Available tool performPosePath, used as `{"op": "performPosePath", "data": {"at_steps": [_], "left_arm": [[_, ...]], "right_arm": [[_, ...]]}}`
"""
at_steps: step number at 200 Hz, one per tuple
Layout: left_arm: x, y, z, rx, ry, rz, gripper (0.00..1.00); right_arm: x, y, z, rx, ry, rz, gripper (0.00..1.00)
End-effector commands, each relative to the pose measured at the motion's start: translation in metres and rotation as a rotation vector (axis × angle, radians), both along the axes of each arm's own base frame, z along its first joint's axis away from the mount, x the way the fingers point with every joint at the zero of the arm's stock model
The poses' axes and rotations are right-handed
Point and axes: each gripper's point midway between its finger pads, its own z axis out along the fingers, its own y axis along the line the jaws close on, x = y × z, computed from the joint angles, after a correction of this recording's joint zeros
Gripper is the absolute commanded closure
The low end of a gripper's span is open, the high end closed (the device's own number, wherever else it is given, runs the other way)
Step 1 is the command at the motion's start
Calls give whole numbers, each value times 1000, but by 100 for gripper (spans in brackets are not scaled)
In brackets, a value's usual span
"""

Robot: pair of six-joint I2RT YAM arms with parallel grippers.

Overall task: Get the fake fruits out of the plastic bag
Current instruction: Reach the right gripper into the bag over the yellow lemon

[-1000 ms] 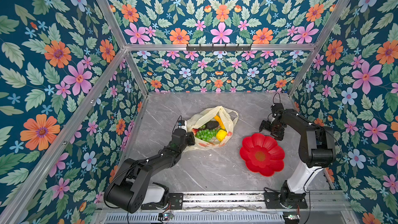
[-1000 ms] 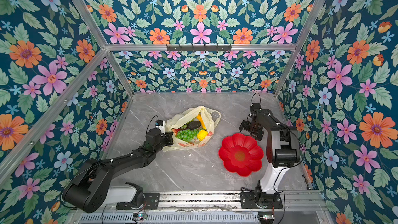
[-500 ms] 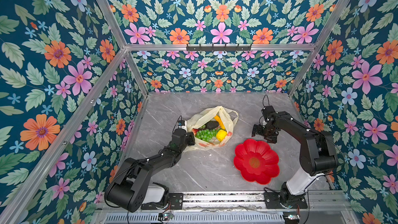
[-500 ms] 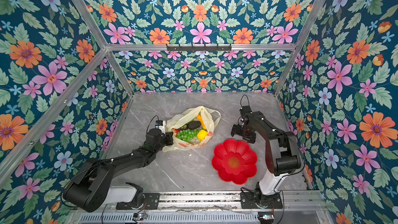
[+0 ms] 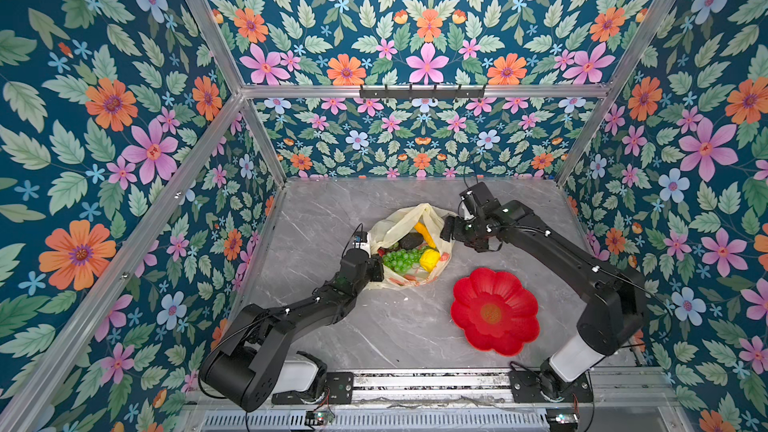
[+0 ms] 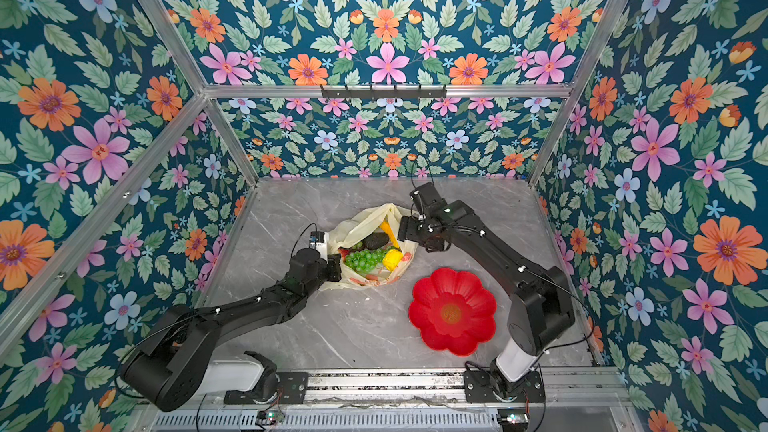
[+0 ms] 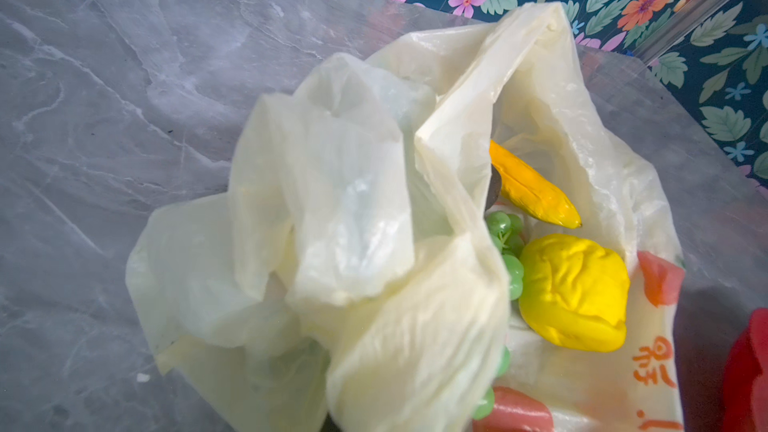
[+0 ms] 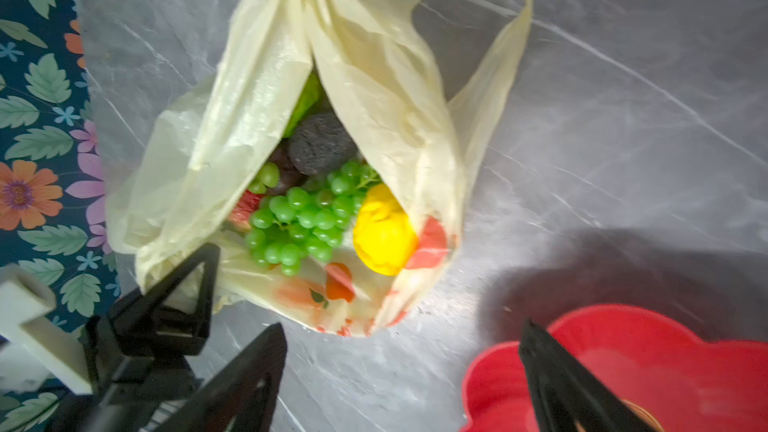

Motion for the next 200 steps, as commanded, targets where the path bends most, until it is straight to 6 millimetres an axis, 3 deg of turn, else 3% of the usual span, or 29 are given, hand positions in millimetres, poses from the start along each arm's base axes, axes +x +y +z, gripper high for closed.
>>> {"op": "performPosePath", "data": {"at_steps": [1,32,73,104,145,200], "left_arm": [[2,-1,2,55,-25,8,100],[0,-2,3,61,-33,7,100],[2,-1,3,61,-33,16,100],[2,-2,1,63,-29,13,100],[1,-2,2,60,-29,13,100],[1,-2,2,59,-28,10,100]], "right_arm": [[10,42,-3,85,-5,19,10],[19,56,-34,74,58,11,10],[11,47,-62,21,121,-19,10],[3,48,-75,55,161,-39,10],[-6,32,-93,-3,200,-89,11],[0,26,-107,-23,217,-108,10]]}}
